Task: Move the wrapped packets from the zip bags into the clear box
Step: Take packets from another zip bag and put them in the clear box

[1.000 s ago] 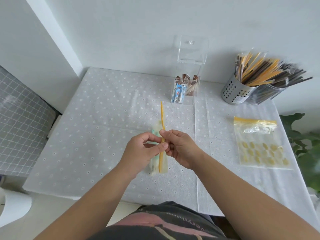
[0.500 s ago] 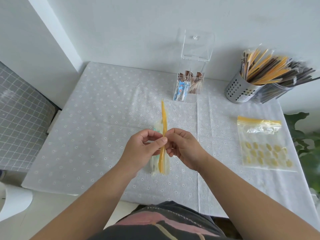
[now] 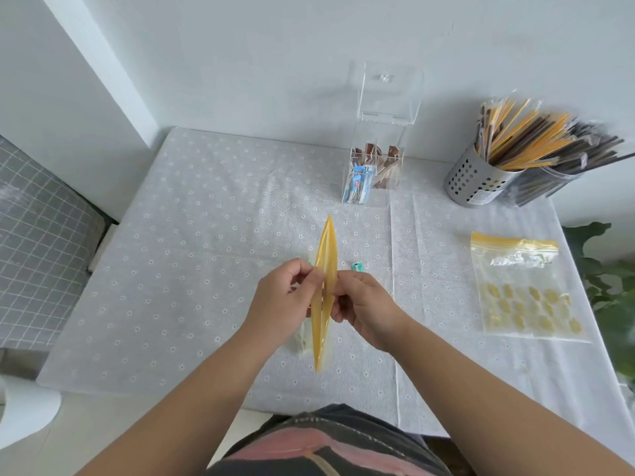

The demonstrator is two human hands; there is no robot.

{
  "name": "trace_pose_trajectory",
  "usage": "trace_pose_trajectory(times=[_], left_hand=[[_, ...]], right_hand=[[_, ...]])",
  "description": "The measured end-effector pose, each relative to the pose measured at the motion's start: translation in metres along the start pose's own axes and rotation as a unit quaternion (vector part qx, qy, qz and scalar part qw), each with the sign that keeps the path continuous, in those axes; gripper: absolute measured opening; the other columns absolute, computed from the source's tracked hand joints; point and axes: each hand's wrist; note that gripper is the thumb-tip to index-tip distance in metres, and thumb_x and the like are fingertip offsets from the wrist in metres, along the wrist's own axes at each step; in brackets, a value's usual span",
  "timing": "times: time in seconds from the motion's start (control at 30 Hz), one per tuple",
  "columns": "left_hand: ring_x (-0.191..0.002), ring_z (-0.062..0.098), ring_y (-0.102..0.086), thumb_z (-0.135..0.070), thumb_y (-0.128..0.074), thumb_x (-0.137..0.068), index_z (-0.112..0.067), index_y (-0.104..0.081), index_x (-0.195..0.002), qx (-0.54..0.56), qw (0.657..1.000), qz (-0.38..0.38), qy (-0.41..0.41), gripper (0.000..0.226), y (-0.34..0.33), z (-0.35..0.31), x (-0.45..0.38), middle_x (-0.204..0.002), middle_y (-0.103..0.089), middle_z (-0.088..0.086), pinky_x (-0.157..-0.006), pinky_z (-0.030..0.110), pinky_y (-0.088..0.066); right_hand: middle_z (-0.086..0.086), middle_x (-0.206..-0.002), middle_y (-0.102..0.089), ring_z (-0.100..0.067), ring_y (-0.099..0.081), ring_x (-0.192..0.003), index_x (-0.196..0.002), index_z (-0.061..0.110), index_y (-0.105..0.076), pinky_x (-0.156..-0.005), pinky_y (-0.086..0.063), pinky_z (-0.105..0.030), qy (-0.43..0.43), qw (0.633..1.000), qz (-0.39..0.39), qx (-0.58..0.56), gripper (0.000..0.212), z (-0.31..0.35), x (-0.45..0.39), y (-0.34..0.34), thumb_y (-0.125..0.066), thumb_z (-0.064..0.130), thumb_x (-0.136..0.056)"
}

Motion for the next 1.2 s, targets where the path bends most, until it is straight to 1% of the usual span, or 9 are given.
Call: trace_pose_trajectory(times=[0.2,0.33,0.5,0.6,0.77,0.87,0.97,1.07,1.2], left_hand=[[-0.057,0.012,-0.054,-0.027,-0.047,-0.100,-0.018,-0.061,-0.080,-0.084,0.995,-0.025,-0.041,0.026,-0.001,0.011,0.000,-0.066,-0.061,0.003,-0.057,0.031,-0.049],[-0.055,0.005,-0.044,-0.026,-0.041,-0.102,-0.008,-0.053,-0.084,-0.091,0.993,-0.053,-0.045,0.028,-0.002,0.012,0.001,-0.062,-0.049,-0.002,-0.053,0.020,-0.037],[-0.066,0.037,-0.061,-0.039,-0.043,-0.100,-0.008,-0.055,-0.082,0.114,0.993,-0.012,0.014,0.038,-0.005,0.006,0.002,-0.068,-0.058,0.015,-0.067,0.049,-0.056],[-0.058,0.029,-0.061,-0.034,-0.042,-0.102,0.003,-0.057,-0.085,0.189,0.981,0.044,0.009,0.043,-0.001,-0.001,0.004,-0.060,-0.061,0.012,-0.057,0.037,-0.055],[-0.051,0.030,-0.041,-0.060,-0.067,-0.077,0.010,-0.053,-0.095,0.195,0.971,0.134,0.024,0.074,0.012,0.003,0.002,-0.068,-0.042,0.047,-0.039,0.019,-0.029],[-0.041,0.017,-0.034,-0.047,-0.058,-0.085,-0.006,-0.068,-0.087,0.159,0.974,0.161,0.028,0.043,0.016,-0.001,0.000,-0.057,-0.040,0.027,-0.043,0.022,-0.031],[-0.059,0.032,-0.036,-0.044,-0.055,-0.092,-0.002,-0.066,-0.082,0.219,0.959,0.177,0.040,0.045,0.014,-0.002,0.001,-0.070,-0.045,0.022,-0.058,0.031,-0.037],[-0.075,0.034,-0.041,-0.033,-0.050,-0.095,-0.012,-0.072,-0.075,0.287,0.942,0.161,0.060,0.037,0.008,-0.008,0.002,-0.081,-0.048,0.022,-0.067,0.032,-0.044],[-0.049,0.012,-0.046,-0.030,-0.051,-0.095,-0.013,-0.065,-0.065,0.333,0.929,0.148,0.055,0.037,0.001,-0.014,0.003,-0.046,-0.046,-0.003,-0.055,0.022,-0.041]], right_hand=[[-0.003,-0.058,-0.043,-0.016,-0.039,-0.057,-0.062,0.009,-0.049,-0.056,-0.034,-0.032,0.065,0.961,-0.095,0.252,0.042,-0.002,-0.001,-0.015,-0.048,0.031,-0.097],[-0.001,-0.058,-0.039,-0.012,-0.036,-0.053,-0.068,0.009,-0.046,-0.052,-0.032,-0.026,0.065,0.980,-0.082,0.170,0.035,-0.003,-0.001,-0.023,-0.046,0.024,-0.100],[-0.005,-0.059,-0.037,-0.012,-0.035,-0.051,-0.077,0.007,-0.049,-0.052,-0.030,-0.025,0.075,0.995,-0.059,0.024,0.029,-0.001,0.001,-0.029,-0.041,0.017,-0.103],[-0.005,-0.060,-0.038,-0.011,-0.036,-0.052,-0.082,0.003,-0.052,-0.052,-0.032,-0.023,0.085,0.995,-0.046,0.014,0.029,-0.002,0.003,-0.029,-0.041,0.020,-0.102],[-0.017,-0.068,-0.044,-0.019,-0.039,-0.055,-0.091,-0.017,-0.051,-0.050,-0.035,-0.022,0.076,0.997,-0.027,-0.016,0.050,0.000,0.008,-0.025,-0.044,0.031,-0.096],[-0.040,-0.074,-0.046,-0.041,-0.042,-0.064,-0.100,-0.020,-0.048,-0.062,-0.038,-0.039,0.062,0.997,-0.019,-0.047,0.064,0.002,0.011,-0.026,-0.054,0.043,-0.091],[-0.044,-0.082,-0.053,-0.049,-0.045,-0.080,-0.102,-0.024,-0.048,-0.078,-0.031,-0.052,0.053,0.994,-0.004,-0.098,0.060,0.005,0.016,-0.027,-0.049,0.036,-0.096],[-0.032,-0.087,-0.058,-0.048,-0.046,-0.086,-0.097,-0.027,-0.047,-0.078,-0.038,-0.047,0.064,0.988,0.009,-0.139,0.053,0.009,0.016,-0.026,-0.045,0.027,-0.096],[-0.030,-0.085,-0.056,-0.047,-0.043,-0.079,-0.095,-0.022,-0.051,-0.068,-0.033,-0.040,0.081,0.982,0.012,-0.170,0.047,0.011,0.012,-0.026,-0.041,0.024,-0.099]])
Point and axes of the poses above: each hand's wrist, its own x-axis away from the middle knuckle, its own y-axis out of the back of the hand, z = x × y
